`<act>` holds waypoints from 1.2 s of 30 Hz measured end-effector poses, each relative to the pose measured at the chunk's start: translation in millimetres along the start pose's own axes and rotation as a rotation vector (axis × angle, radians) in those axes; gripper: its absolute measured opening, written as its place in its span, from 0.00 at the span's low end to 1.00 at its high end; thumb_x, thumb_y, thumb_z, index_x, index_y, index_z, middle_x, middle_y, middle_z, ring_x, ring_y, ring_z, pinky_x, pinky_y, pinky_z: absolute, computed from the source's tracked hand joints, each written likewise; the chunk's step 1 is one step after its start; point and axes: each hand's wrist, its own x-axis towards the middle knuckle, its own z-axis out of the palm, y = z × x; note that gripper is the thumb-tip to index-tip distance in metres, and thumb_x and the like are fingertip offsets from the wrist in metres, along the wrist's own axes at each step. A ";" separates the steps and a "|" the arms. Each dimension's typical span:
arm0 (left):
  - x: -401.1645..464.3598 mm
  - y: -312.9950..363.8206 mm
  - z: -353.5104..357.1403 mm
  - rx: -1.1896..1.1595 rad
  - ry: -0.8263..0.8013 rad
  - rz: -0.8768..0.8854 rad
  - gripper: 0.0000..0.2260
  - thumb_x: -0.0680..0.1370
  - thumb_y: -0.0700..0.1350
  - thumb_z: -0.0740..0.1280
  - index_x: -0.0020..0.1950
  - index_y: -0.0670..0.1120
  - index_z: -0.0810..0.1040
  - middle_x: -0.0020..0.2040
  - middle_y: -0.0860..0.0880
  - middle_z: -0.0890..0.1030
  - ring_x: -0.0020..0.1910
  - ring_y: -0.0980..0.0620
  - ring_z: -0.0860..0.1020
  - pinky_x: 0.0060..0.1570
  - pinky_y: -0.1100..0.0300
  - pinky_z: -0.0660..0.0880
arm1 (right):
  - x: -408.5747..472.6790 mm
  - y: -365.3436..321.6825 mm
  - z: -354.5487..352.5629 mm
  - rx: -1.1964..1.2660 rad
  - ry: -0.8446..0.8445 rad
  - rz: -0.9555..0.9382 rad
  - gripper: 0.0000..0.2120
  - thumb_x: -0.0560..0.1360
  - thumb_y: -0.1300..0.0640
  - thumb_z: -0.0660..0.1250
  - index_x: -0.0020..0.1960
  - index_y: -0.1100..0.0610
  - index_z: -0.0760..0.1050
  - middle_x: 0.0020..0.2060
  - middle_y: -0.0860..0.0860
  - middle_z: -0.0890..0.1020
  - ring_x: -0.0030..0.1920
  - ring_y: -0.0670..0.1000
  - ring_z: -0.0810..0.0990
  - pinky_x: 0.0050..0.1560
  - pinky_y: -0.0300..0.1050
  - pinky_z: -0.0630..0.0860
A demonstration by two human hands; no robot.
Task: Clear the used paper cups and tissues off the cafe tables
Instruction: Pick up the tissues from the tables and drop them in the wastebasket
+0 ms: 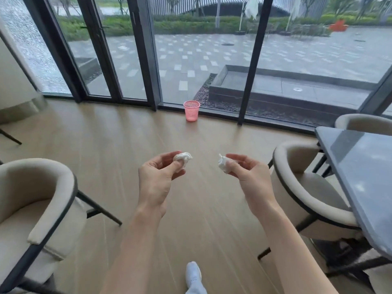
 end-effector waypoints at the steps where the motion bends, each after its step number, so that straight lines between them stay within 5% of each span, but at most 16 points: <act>1: 23.3 -4.6 9.7 -0.009 -0.001 -0.002 0.07 0.71 0.37 0.77 0.48 0.42 0.84 0.43 0.46 0.87 0.39 0.55 0.83 0.43 0.61 0.82 | 24.5 -1.1 4.2 -0.010 -0.002 -0.002 0.06 0.75 0.60 0.74 0.52 0.56 0.84 0.47 0.60 0.87 0.47 0.53 0.86 0.42 0.28 0.76; 15: 334.4 -6.5 137.5 0.022 -0.059 -0.033 0.04 0.74 0.36 0.74 0.47 0.43 0.85 0.40 0.48 0.87 0.38 0.55 0.82 0.44 0.60 0.82 | 347.0 -28.9 43.9 -0.009 0.106 -0.033 0.06 0.75 0.62 0.74 0.51 0.56 0.84 0.44 0.61 0.86 0.43 0.50 0.84 0.50 0.40 0.81; 25: 541.6 -50.3 204.0 0.018 0.065 -0.068 0.04 0.74 0.33 0.74 0.45 0.40 0.84 0.39 0.46 0.85 0.36 0.53 0.79 0.43 0.61 0.82 | 579.9 3.2 76.7 0.065 0.088 0.053 0.06 0.74 0.61 0.76 0.51 0.57 0.84 0.44 0.58 0.87 0.44 0.51 0.85 0.60 0.54 0.81; 36: 778.6 -35.7 280.6 -0.015 0.216 0.011 0.06 0.74 0.30 0.73 0.45 0.40 0.83 0.38 0.47 0.85 0.35 0.55 0.81 0.44 0.61 0.83 | 841.4 -36.1 152.8 0.072 -0.101 0.066 0.06 0.77 0.64 0.71 0.53 0.60 0.83 0.41 0.54 0.88 0.40 0.47 0.86 0.55 0.46 0.82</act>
